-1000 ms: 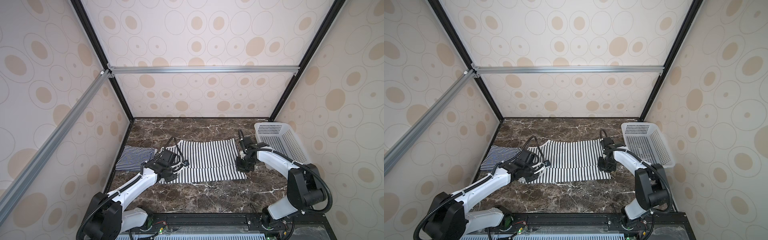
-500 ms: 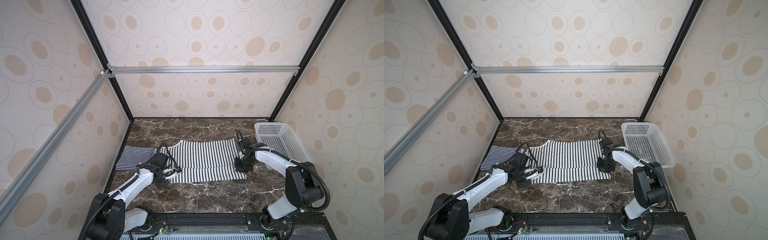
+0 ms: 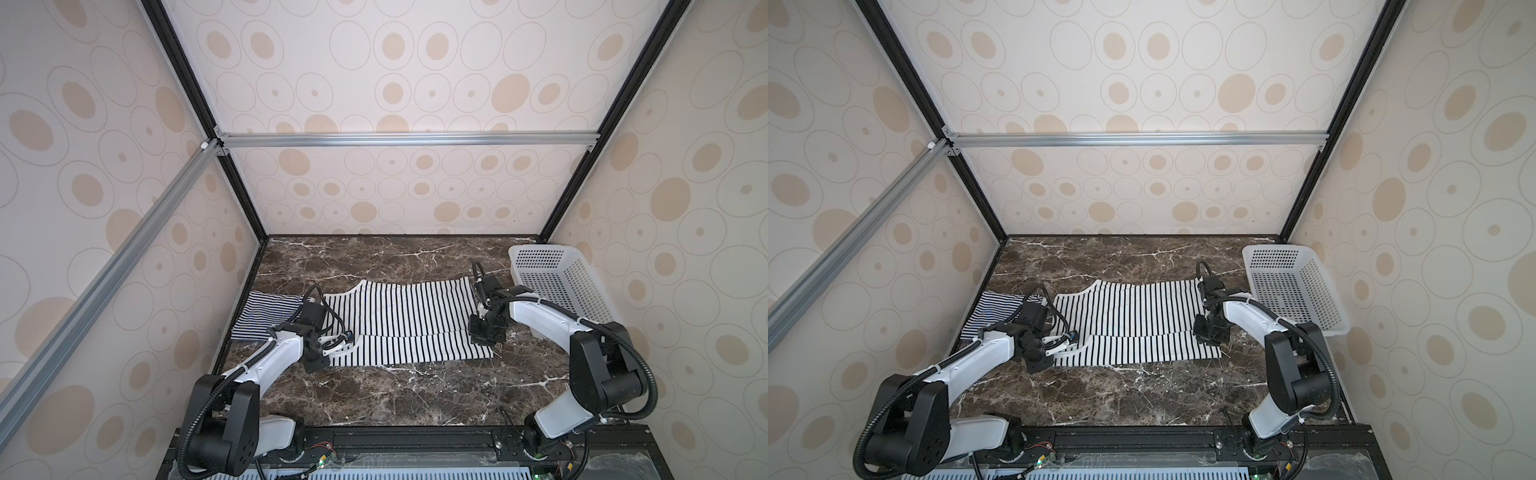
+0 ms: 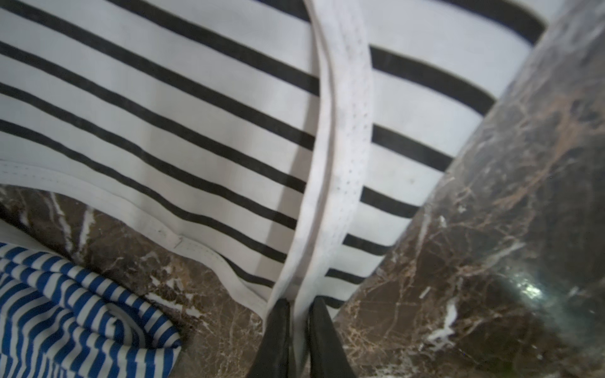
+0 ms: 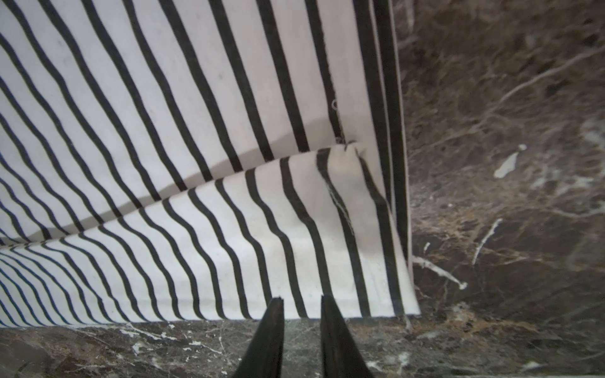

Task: Fold and stack tank tops
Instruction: Move the tank top to the center of the table.

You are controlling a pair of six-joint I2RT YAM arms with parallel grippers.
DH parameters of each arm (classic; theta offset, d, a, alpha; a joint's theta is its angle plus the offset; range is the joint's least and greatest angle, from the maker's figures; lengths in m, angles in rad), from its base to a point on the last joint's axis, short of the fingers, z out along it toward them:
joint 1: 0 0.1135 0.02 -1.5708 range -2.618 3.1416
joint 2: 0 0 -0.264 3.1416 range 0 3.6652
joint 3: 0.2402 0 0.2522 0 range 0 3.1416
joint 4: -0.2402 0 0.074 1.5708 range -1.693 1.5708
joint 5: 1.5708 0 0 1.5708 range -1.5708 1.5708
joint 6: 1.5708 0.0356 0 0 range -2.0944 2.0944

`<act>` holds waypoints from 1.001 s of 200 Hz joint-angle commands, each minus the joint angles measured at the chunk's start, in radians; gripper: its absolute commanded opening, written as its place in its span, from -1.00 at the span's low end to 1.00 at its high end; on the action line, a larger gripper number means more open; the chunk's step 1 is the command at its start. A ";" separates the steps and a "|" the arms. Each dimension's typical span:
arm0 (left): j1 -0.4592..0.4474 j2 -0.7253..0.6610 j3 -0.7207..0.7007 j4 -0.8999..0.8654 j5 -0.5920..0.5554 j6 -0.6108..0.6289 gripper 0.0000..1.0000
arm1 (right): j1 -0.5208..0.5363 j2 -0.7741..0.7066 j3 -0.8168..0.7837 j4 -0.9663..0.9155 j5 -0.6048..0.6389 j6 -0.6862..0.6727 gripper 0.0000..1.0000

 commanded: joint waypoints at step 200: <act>0.127 0.078 -0.020 -0.108 0.041 0.176 -0.61 | 0.006 0.001 -0.165 0.001 0.055 0.034 -0.54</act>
